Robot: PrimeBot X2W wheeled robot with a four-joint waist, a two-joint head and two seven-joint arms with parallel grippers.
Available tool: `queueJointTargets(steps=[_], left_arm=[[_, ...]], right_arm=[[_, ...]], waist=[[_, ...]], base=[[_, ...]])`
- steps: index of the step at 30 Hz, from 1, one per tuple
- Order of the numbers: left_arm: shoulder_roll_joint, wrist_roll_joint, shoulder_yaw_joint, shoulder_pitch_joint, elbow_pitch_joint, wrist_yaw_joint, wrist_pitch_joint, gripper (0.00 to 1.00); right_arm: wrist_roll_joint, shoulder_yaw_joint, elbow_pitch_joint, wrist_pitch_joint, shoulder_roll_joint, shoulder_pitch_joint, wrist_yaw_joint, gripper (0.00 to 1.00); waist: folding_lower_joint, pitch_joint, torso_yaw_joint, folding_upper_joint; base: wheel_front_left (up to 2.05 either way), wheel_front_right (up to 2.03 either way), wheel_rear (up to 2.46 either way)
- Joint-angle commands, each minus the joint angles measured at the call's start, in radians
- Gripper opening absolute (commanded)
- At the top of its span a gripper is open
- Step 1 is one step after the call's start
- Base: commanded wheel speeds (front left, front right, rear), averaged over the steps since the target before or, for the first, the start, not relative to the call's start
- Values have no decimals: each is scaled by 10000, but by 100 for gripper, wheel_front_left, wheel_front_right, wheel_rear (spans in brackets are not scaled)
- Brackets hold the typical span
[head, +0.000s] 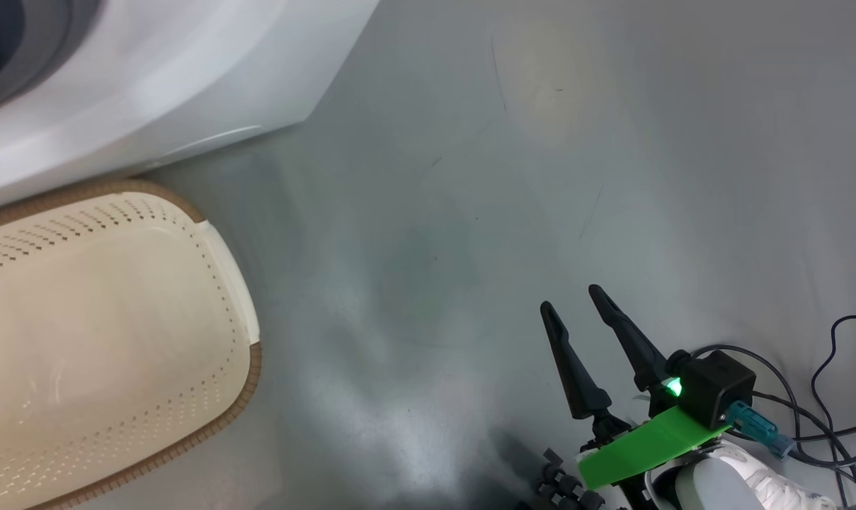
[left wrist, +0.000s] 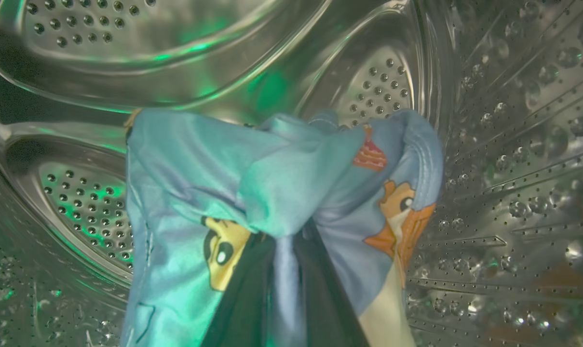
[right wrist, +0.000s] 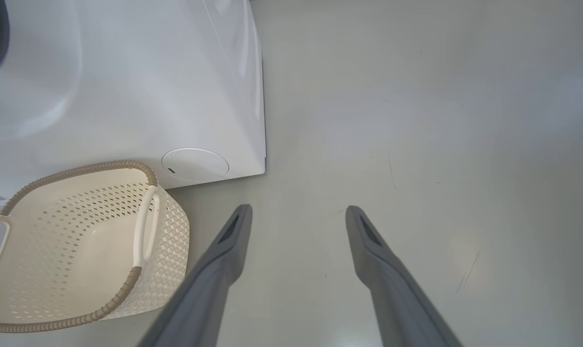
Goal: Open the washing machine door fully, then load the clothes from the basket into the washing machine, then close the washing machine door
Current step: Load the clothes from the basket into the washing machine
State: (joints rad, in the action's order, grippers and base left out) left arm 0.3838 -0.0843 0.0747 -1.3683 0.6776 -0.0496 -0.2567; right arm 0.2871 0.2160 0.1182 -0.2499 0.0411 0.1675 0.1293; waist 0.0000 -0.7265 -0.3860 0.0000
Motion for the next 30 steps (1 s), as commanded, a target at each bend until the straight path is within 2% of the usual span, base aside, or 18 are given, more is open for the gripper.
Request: queueJointTargets(steps=[1, 13, 15, 17, 19, 30], left_arm=[[339, 111, -113, 208, -181, -69, -51, 0], [197, 303, 273, -224, 2713, -79, -51, 2], [116, 348, 401, -340, 3096, -33, -51, 31], [59, 364, 482, -437, 3438, -17, -51, 55], [36, 395, 564, -518, 3679, -14, -51, 100], [-151, 457, 975, -1059, 5127, 179, -19, 100]], right_arm=[[78, 210, -171, -119, 91, -231, 14, 100], [27, 181, -75, -119, 91, -420, 14, 100], [-5, 160, -60, -119, 91, -456, 14, 100], [-40, 149, -53, -119, 91, -481, 14, 100], [-67, 145, -47, -119, 91, -495, 14, 100], [-94, 150, 22, -119, 91, -636, 14, 100]], waist=[[0, 25, 11, 0], [0, 396, 129, 0], [0, 469, 169, 0], [0, 555, 197, 0], [0, 631, 217, 0], [0, 932, 311, 0]], base=[[0, 0, 0], [0, 0, 0], [0, 0, 0], [0, 0, 0], [0, 0, 0], [0, 0, 0]])
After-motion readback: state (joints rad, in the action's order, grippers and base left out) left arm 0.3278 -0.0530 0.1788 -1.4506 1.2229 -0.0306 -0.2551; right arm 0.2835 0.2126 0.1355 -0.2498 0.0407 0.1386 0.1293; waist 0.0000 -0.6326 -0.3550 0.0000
